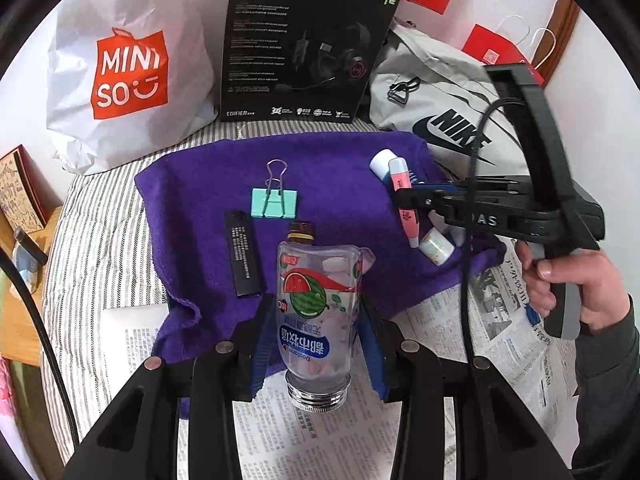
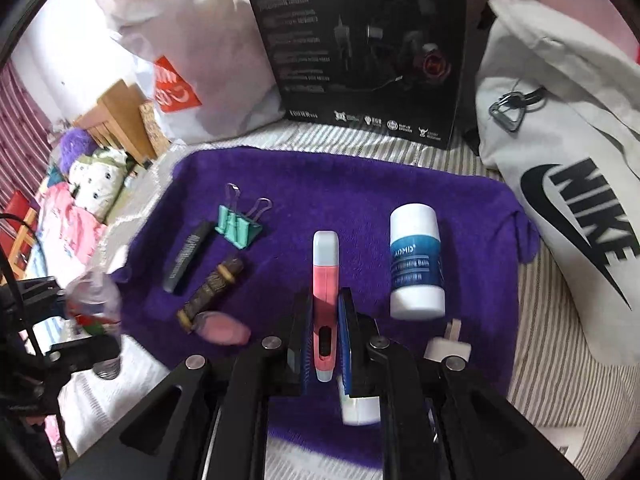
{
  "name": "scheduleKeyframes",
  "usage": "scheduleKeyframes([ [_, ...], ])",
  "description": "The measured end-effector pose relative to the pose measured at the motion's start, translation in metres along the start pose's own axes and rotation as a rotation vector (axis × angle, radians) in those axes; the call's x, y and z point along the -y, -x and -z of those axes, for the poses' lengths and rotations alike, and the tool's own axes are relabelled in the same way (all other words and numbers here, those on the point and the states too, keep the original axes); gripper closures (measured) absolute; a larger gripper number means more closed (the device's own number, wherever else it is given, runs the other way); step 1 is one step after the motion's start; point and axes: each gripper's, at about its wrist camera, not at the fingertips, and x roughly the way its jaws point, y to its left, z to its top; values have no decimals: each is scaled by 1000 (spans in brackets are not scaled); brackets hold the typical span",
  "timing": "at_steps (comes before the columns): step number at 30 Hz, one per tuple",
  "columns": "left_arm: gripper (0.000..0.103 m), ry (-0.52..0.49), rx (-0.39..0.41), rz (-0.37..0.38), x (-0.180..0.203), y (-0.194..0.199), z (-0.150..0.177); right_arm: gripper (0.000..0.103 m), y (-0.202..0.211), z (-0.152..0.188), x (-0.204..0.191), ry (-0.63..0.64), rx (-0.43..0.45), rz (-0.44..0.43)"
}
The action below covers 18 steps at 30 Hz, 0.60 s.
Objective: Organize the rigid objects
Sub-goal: 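Carry the highlighter onto the purple towel and open the right gripper while the left gripper carries the candy bottle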
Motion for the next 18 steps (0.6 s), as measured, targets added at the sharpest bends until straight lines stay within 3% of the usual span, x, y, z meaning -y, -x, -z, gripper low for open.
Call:
scheduleKeyframes([
  [18, 65, 15, -13, 22, -14, -15, -7, 91, -54, -14, -2, 41, -103, 108],
])
